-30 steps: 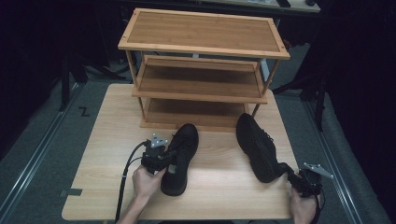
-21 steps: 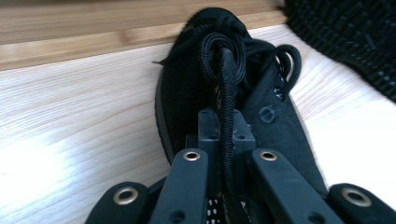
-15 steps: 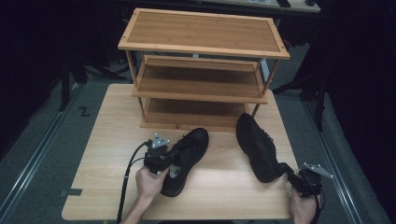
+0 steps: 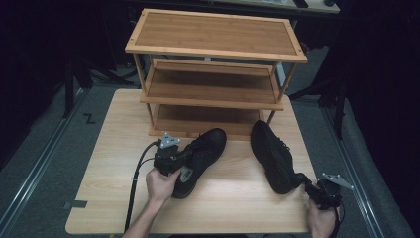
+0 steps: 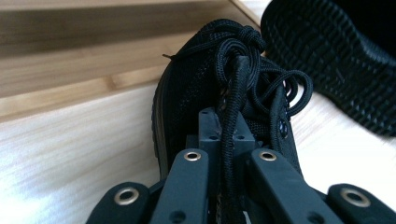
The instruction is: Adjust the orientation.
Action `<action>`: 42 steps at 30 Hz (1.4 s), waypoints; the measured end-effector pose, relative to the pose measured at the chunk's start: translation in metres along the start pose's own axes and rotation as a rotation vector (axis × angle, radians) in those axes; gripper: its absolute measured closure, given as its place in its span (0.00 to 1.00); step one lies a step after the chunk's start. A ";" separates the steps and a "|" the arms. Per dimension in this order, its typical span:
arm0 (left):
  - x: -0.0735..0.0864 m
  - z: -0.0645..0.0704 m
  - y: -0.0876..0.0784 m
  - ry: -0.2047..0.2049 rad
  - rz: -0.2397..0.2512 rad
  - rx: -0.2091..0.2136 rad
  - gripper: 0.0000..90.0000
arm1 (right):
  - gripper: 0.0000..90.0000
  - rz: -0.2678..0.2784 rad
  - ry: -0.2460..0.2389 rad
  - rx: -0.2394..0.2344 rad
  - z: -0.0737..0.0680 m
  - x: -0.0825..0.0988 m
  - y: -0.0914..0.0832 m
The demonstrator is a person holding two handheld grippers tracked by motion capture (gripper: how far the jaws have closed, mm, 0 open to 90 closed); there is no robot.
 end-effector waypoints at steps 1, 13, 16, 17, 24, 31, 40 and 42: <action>0.000 0.000 0.000 0.000 0.000 0.000 0.98 | 0.60 0.000 0.000 0.000 0.000 0.000 0.000; -0.025 -0.017 0.024 -0.050 0.045 -0.028 0.98 | 0.60 0.000 -0.005 -0.005 0.000 0.000 0.000; -0.029 -0.020 0.031 -0.059 0.059 -0.036 0.98 | 0.60 0.000 -0.003 -0.006 0.000 0.000 0.000; -0.031 -0.020 0.034 -0.059 0.062 -0.043 0.98 | 0.60 0.000 -0.003 -0.006 0.000 0.000 0.000; -0.035 -0.025 0.050 -0.073 0.077 -0.080 0.98 | 0.60 0.000 -0.004 -0.007 0.000 0.000 0.000; -0.042 -0.032 0.069 -0.086 0.093 -0.122 0.98 | 0.61 0.002 -0.015 -0.005 -0.002 0.000 0.000; -0.049 -0.037 0.090 -0.140 0.150 -0.175 0.98 | 0.61 0.002 -0.015 -0.006 -0.002 0.000 0.000; -0.053 -0.038 0.095 -0.154 0.162 -0.184 0.98 | 0.61 0.002 -0.016 -0.006 -0.002 0.000 0.000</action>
Point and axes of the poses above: each handheld gripper's, and its own axes: y roughly forward along the jaws, x roughly out of its underside, z roughly to its right, the point moved 2 cm from there along y, roughly forward along the jaws, and after that the axes turned 11 degrees about z, right-handed, at the moved point
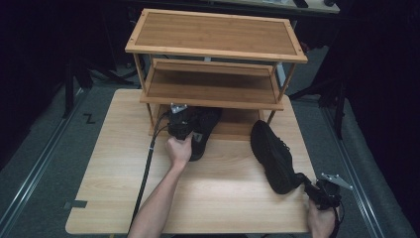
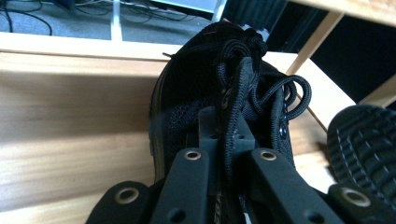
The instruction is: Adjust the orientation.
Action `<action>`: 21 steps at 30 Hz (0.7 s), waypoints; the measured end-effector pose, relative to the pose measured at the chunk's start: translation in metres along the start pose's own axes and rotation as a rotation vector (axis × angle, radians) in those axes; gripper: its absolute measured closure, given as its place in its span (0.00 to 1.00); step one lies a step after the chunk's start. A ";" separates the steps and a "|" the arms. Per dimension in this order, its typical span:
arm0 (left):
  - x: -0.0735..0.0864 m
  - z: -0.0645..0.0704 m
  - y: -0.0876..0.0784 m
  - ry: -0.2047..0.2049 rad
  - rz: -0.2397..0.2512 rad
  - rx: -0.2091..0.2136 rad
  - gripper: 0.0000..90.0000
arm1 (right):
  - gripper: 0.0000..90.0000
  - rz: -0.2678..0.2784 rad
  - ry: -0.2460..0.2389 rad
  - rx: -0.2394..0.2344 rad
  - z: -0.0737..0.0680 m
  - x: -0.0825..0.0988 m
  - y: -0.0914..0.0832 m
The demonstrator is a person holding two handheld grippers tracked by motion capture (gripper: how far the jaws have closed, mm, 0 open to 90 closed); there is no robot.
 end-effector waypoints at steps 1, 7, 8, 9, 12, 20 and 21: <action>0.000 0.000 0.000 0.000 0.000 0.000 0.98 | 0.61 0.000 0.000 0.000 0.000 0.000 0.000; -0.001 0.004 0.011 -0.024 0.047 -0.025 0.98 | 0.61 0.000 -0.003 0.001 0.000 0.000 0.000; -0.001 0.004 0.013 -0.028 0.055 -0.032 0.98 | 0.61 0.000 -0.003 0.002 0.000 0.000 0.000; -0.001 0.004 0.014 -0.032 0.063 -0.037 0.98 | 0.61 0.000 -0.003 0.001 0.000 0.000 0.000; -0.003 0.003 0.020 -0.047 0.095 -0.067 0.98 | 0.61 0.001 -0.005 0.001 -0.001 0.000 0.000; 0.001 -0.002 0.034 -0.067 0.108 -0.112 0.98 | 0.61 0.002 -0.017 0.004 -0.002 0.000 0.000; 0.001 -0.002 0.034 -0.067 0.108 -0.112 0.98 | 0.61 0.002 -0.017 0.004 -0.002 0.000 0.000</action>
Point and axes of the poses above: each handheld gripper's, and its own axes: y roughly forward along the jaws, x roughly out of its underside, z roughly to its right, the point moved 2 cm from there along y, roughly forward along the jaws, and after that the axes turned 11 degrees about z, right-handed, at the moved point
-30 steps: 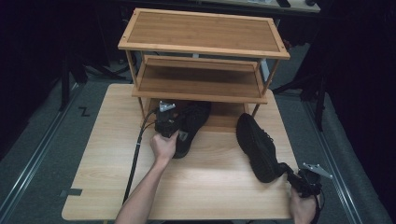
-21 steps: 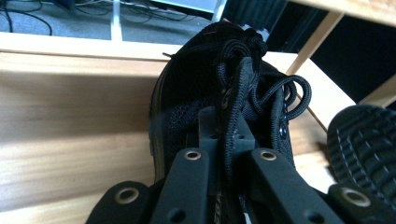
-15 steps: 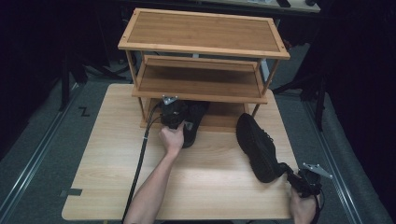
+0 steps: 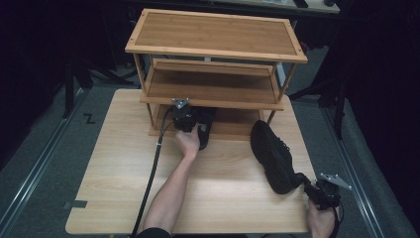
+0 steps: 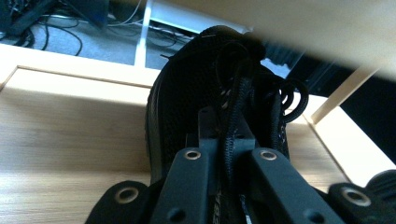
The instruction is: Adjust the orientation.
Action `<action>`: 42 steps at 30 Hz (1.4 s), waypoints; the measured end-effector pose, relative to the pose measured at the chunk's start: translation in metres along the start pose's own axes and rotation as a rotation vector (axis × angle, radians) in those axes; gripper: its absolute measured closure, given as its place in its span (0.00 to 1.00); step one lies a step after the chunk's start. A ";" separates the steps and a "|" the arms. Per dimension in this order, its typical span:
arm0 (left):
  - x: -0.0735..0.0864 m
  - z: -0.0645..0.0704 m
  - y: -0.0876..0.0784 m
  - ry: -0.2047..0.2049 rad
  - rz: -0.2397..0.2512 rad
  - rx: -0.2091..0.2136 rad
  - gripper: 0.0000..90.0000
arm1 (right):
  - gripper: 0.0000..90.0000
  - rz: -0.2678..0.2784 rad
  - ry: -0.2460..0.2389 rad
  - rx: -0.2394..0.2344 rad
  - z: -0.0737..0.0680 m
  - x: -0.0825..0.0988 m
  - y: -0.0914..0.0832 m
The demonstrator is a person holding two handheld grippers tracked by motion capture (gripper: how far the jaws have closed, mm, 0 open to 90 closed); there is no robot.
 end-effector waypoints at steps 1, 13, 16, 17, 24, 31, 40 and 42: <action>0.002 -0.001 0.002 0.020 -0.003 -0.011 0.98 | 0.61 0.000 0.000 0.000 0.000 0.000 0.000; 0.005 -0.005 0.004 0.121 -0.006 -0.043 0.95 | 0.61 0.002 -0.009 0.004 -0.001 0.000 0.000; 0.006 -0.006 0.006 0.164 -0.010 -0.051 0.94 | 0.61 0.002 -0.008 0.003 -0.001 0.000 0.000; 0.006 -0.006 0.006 0.174 -0.014 -0.046 0.94 | 0.61 0.002 -0.008 0.003 -0.001 0.000 0.000; 0.005 -0.008 0.007 0.210 -0.036 -0.015 0.93 | 0.61 0.002 -0.006 0.001 0.000 0.000 0.000; 0.006 -0.006 0.007 0.213 -0.039 0.031 0.94 | 0.61 0.002 -0.005 0.000 0.000 0.000 0.000; 0.003 -0.016 0.004 0.221 -0.049 0.053 0.72 | 0.61 0.000 0.000 -0.002 0.000 0.000 0.000; 0.003 -0.017 0.003 0.230 -0.061 0.058 0.69 | 0.61 0.000 0.000 -0.002 0.000 0.000 0.000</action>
Point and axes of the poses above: each handheld gripper's, and its own axes: y roughly forward along the jaws, x roughly out of its underside, z roughly to its right, the point moved 2 cm from there along y, roughly forward along the jaws, and after that the axes turned 11 degrees about z, right-handed, at the moved point
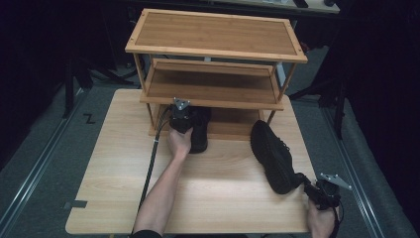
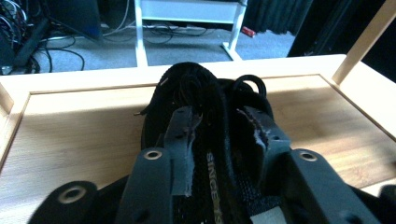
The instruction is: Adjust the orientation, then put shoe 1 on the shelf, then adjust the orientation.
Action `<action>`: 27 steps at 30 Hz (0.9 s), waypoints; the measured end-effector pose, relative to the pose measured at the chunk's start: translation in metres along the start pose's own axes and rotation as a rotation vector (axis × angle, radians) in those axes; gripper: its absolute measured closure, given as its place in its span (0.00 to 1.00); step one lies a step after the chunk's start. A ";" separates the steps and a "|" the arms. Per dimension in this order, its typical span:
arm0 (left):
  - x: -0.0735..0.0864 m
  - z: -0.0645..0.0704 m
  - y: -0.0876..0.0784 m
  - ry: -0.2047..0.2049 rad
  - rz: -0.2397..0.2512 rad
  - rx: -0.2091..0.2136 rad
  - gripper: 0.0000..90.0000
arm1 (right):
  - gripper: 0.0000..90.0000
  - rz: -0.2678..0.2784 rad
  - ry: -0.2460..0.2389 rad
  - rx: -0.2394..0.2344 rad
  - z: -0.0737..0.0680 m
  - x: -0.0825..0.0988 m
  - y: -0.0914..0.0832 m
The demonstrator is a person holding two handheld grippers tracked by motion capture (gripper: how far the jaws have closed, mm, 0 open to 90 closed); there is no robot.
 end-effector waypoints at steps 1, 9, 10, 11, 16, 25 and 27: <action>0.000 0.000 0.000 0.003 -0.005 -0.002 0.67 | 0.61 0.000 0.000 0.000 0.000 0.000 0.000; -0.001 -0.010 -0.009 -0.016 -0.026 -0.001 0.53 | 0.60 -0.001 0.012 -0.007 0.001 0.000 0.000; -0.001 -0.011 -0.011 -0.021 -0.022 0.001 0.53 | 0.60 -0.001 0.013 -0.008 0.001 0.000 0.000; 0.000 -0.013 -0.013 -0.021 -0.020 0.002 0.51 | 0.60 -0.001 0.013 -0.008 0.001 0.000 0.000; 0.001 -0.016 -0.020 0.005 -0.031 0.011 0.49 | 0.60 -0.002 0.015 -0.010 0.002 0.000 0.000; 0.004 -0.021 -0.048 0.017 0.003 0.040 0.46 | 0.59 -0.004 0.024 -0.014 0.003 0.000 0.001; 0.004 -0.022 -0.054 0.018 0.005 0.045 0.45 | 0.59 -0.003 0.025 -0.014 0.003 0.000 0.001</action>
Point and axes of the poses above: each handheld gripper's, and its own axes: y roughly forward along the jaws, x roughly out of its underside, z roughly to its right, the point moved 2 cm from there along y, roughly forward along the jaws, and after that the axes turned 11 degrees about z, right-handed, at the moved point
